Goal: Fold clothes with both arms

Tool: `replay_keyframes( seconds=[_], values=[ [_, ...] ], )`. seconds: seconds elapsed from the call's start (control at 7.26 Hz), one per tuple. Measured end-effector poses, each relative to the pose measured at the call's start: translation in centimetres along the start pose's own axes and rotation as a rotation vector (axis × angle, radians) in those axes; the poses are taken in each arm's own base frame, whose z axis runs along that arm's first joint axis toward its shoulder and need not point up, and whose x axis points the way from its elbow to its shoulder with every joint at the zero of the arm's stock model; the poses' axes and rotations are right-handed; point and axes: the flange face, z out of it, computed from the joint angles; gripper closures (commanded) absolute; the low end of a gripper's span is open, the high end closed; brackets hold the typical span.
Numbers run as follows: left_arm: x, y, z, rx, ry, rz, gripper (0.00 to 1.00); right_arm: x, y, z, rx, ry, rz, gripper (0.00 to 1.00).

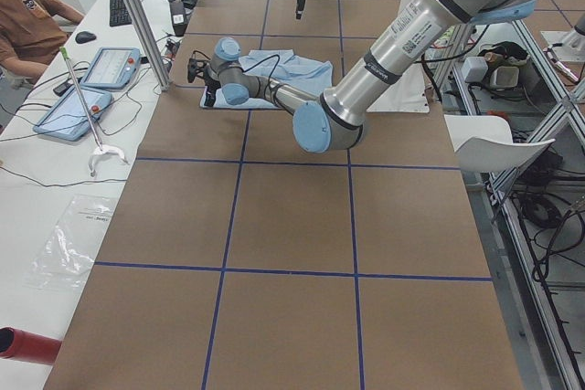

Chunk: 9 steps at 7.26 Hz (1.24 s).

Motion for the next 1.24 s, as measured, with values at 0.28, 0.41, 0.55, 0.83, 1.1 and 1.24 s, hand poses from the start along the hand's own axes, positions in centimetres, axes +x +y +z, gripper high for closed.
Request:
replay_keyframes(
  seconds=[0.28, 0.41, 0.55, 0.83, 1.1, 1.24],
  values=[
    [-2.0, 3.8, -6.4, -0.034, -0.006, 0.014, 0.0, -6.4, 2.9, 3.6, 0.017, 0.098, -0.115, 0.0],
    [-2.5, 5.1, -8.0, -0.057, -0.001, 0.015, 0.0, -8.3, 4.8, 5.8, 0.021, 0.135, -0.187, 0.0],
    [-3.1, 5.9, -8.3, -0.075, -0.004, 0.014, 0.0, -9.8, 6.4, 7.6, 0.021, 0.159, -0.244, 0.0],
    [-3.7, 6.4, -7.9, -0.091, -0.015, 0.012, 0.0, -12.2, 8.5, 9.6, 0.009, 0.171, -0.295, 0.0],
    [-3.8, 6.5, -7.7, -0.094, -0.014, 0.012, 0.0, -12.7, 9.3, 10.8, -0.006, 0.183, -0.313, 0.0],
    [-3.7, 6.6, -7.7, -0.095, -0.011, 0.012, 0.0, -12.4, 9.5, 11.3, -0.012, 0.195, -0.324, 0.0]
  ],
)
